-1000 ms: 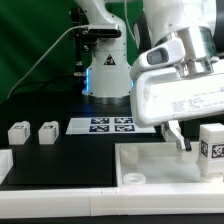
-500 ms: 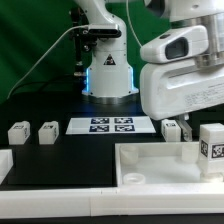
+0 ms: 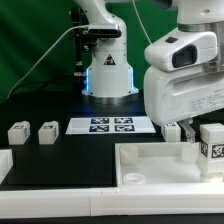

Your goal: Assemble one leg

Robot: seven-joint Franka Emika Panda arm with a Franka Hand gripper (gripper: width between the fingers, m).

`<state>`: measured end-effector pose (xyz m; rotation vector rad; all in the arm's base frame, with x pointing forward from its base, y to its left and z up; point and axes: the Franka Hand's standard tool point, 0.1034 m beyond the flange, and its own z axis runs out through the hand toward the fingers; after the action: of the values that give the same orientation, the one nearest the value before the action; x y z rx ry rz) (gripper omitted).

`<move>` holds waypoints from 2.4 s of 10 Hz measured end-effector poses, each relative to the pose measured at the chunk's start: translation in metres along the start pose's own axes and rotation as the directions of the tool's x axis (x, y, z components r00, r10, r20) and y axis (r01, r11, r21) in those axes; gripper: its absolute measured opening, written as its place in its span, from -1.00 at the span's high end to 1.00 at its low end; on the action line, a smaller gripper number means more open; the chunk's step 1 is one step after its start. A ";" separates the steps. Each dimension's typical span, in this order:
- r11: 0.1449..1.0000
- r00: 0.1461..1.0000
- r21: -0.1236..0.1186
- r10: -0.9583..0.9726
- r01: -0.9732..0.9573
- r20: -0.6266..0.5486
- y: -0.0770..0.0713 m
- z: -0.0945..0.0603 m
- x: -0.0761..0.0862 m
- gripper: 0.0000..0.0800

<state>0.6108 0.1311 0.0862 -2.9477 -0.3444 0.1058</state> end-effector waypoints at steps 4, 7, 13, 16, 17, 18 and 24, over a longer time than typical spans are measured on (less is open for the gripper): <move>0.994 0.994 -0.034 0.103 -0.104 -0.026 0.003 -0.004 0.008 -0.62; 0.993 0.991 -0.033 0.115 -0.117 -0.063 0.007 0.001 0.013 -0.62; 0.994 0.992 -0.034 0.103 -0.106 -0.078 0.014 0.005 0.019 -0.31; 0.993 0.991 -0.039 0.105 -0.108 -0.078 0.017 0.005 0.019 0.25; 0.993 0.991 -0.039 0.105 -0.108 -0.078 0.018 0.005 0.019 0.25; 0.991 0.989 -0.037 0.123 -0.127 -0.079 0.018 0.005 0.019 0.25; 0.528 0.516 0.085 0.847 -0.845 -0.131 0.022 0.006 0.020 0.25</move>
Offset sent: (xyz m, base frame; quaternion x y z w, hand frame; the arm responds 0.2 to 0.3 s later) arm 0.0139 -0.0100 0.0086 -0.0902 0.0338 0.0859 0.9916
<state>0.6349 0.1160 0.0754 -2.7638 1.1623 -0.0123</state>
